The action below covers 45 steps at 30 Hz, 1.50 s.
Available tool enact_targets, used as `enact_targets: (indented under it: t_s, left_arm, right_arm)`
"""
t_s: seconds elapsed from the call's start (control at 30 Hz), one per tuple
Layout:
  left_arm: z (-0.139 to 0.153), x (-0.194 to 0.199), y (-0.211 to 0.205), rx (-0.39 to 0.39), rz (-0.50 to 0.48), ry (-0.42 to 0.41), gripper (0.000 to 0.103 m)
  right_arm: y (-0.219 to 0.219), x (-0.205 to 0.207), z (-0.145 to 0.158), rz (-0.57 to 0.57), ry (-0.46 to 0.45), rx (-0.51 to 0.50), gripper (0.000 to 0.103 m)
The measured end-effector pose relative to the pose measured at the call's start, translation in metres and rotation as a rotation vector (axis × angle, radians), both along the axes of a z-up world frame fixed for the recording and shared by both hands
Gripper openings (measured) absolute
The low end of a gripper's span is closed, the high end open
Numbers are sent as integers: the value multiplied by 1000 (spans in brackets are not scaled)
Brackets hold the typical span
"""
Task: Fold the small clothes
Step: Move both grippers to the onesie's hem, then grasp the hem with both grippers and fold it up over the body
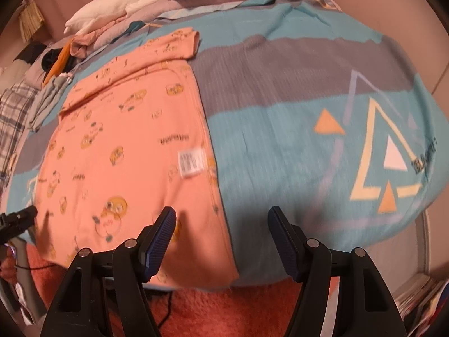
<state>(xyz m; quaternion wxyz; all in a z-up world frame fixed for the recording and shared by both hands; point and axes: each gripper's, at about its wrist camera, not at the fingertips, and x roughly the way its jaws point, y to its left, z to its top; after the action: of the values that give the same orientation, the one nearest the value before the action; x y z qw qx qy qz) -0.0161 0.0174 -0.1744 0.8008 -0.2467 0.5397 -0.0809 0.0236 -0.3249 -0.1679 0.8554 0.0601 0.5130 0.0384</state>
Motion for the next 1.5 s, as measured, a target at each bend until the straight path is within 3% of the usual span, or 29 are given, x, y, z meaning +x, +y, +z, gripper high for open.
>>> enact_targets:
  t_s: [0.4, 0.5, 0.57, 0.63, 0.67, 0.73, 0.87, 1.23, 1.5]
  left_arm:
    - [-7, -14, -5, -64, 12, -10, 49]
    - [-10, -16, -4, -70, 20, -13, 37]
    - [-11, -16, -5, -84, 13, -12, 14]
    - [-14, -15, -7, -95, 13, 2, 7]
    - [-13, -15, -8, -89, 16, -5, 7]
    - [-10, -14, -10, -93, 12, -16, 7]
    - [2, -12, -9, -143, 7, -45, 6]
    - [45, 11, 14, -256, 53, -160, 6]
    - [40, 54, 33, -267, 99, -157, 7]
  right_arm:
    - [0, -12, -7, 11, 16, 16, 66]
    - [3, -12, -9, 29, 23, 22, 61]
    - [5, -11, -11, 29, 26, 19, 55]
    - [8, -10, -10, 43, 22, 19, 38]
    - [10, -9, -9, 56, 22, 27, 32]
    - [13, -8, -7, 84, 21, 54, 8]
    - [21, -3, 1, 121, -3, 64, 7]
    - [20, 28, 49, 126, -141, 206, 7]
    - [19, 71, 49, 65, -153, 297, 7]
